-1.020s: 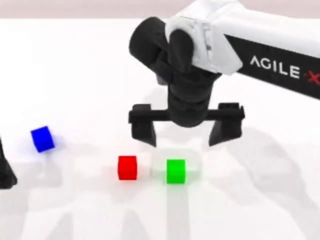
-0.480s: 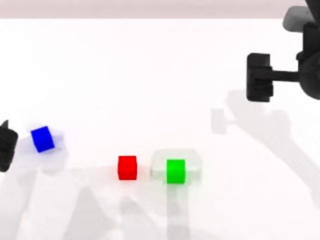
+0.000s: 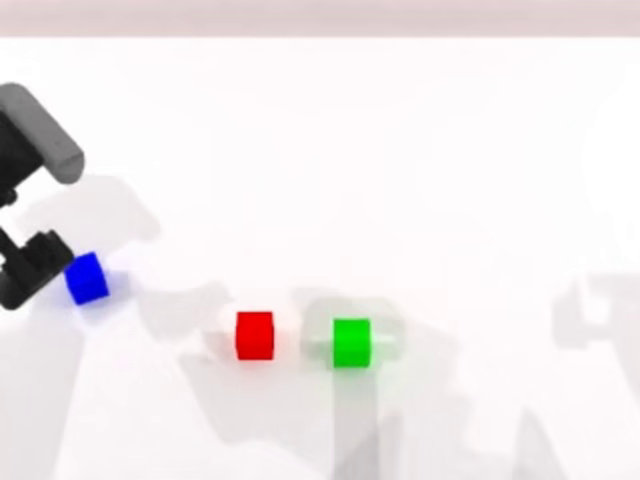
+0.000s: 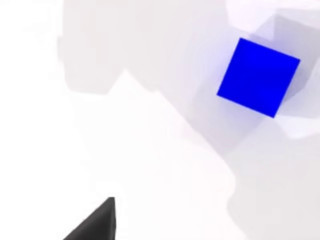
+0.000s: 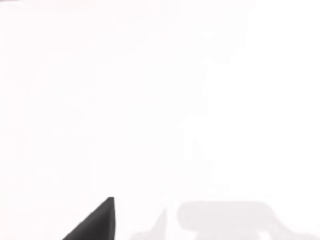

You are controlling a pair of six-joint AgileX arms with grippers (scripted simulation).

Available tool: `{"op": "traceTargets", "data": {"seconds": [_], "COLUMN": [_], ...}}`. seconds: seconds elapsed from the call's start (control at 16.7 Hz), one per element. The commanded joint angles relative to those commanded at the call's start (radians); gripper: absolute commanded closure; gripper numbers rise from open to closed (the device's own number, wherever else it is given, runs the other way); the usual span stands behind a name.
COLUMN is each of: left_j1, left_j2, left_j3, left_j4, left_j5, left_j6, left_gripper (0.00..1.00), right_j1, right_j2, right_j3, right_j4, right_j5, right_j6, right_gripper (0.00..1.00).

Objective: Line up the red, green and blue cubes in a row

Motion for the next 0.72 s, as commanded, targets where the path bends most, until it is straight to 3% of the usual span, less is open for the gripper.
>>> {"op": "traceTargets", "data": {"seconds": [0.48,0.72], "left_j1": [-0.031,-0.035], "left_j2": [0.461,0.511], "left_j3": [0.361,0.407], "left_j4": [-0.254,-0.282], "left_j5": [0.005,0.007], "left_j6": [0.256,0.287], "left_gripper": [0.0,0.0], "right_j1": [-0.172,-0.192], "right_j2": [-0.454,-0.514], "right_j3": [-0.427,-0.473], "right_j4": [0.363,0.417], "right_j5": [-0.119,-0.143], "right_j6": [-0.148,-0.16], "right_gripper": [0.0,0.0]}}
